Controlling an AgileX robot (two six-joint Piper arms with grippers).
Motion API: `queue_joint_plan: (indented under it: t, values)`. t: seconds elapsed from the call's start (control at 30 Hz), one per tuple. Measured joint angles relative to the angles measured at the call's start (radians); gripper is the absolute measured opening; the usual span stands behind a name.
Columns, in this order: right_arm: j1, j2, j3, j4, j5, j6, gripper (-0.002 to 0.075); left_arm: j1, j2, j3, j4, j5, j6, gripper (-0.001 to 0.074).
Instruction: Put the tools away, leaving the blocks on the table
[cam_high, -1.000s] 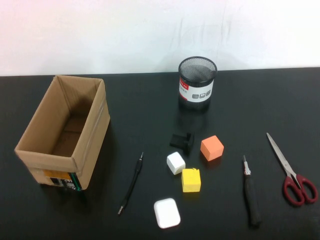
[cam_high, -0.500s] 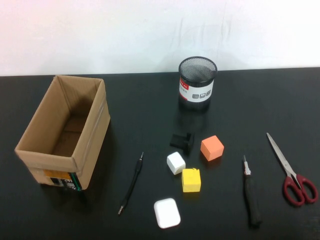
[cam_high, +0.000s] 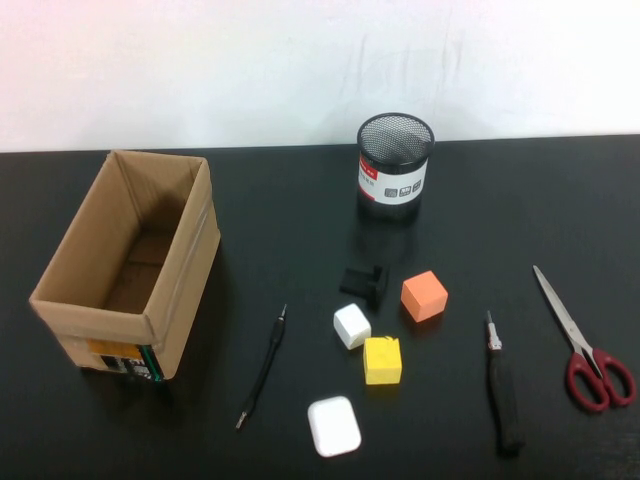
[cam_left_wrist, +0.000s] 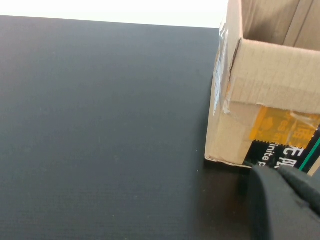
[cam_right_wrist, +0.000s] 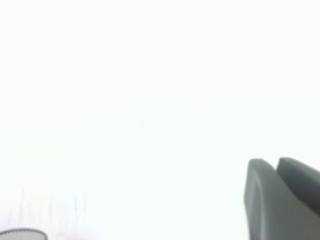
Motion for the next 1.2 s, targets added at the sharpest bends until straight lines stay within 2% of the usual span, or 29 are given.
queue_joint_plan:
  t: [0.13, 0.3, 0.43, 0.53, 0.67, 0.8, 0.9, 1.07, 1.2]
  values:
    - [0.0, 0.0, 0.0, 0.014, -0.048, 0.005, -0.0007, 0.0, 0.0, 0.0, 0.0, 0.0, 0.0, -0.0004]
    - [0.0, 0.002, -0.004, 0.023, -0.378, 0.015, -0.0007, 0.0, 0.0, 0.0, 0.0, 0.001, 0.0, -0.0004]
    - [0.0, 0.002, -0.088, 0.021, -0.399, 0.072, -0.0007, 0.0, 0.0, 0.0, 0.0, 0.001, 0.0, -0.0004]
    - [0.0, 0.009, -0.192, 0.027, -0.28, 0.152, -0.0007, 0.0, 0.0, 0.0, 0.0, 0.001, 0.0, -0.0004]
    - [0.0, 0.061, -0.391, 0.026, 0.088, 0.272, -0.0007, 0.0, 0.0, 0.0, 0.0, 0.001, 0.0, -0.0004]
    - [0.0, 0.2, -0.563, 0.026, 0.475, 0.299, -0.0007, 0.0, 0.0, 0.0, 0.0, 0.001, 0.0, -0.0004]
    - [0.0, 0.338, -0.639, 0.023, 0.684, 0.304, -0.0007, 0.0, 0.0, 0.0, 0.0, 0.001, 0.0, -0.0004]
    - [0.0, 0.514, -0.662, -0.066, 0.696, 0.177, -0.0007, 0.0, 0.0, 0.0, 0.0, 0.001, 0.0, -0.0004]
    - [0.0, 0.57, -0.662, 0.092, 0.682, 0.211, -0.0007, 0.0, 0.0, 0.0, 0.0, 0.001, 0.0, -0.0004]
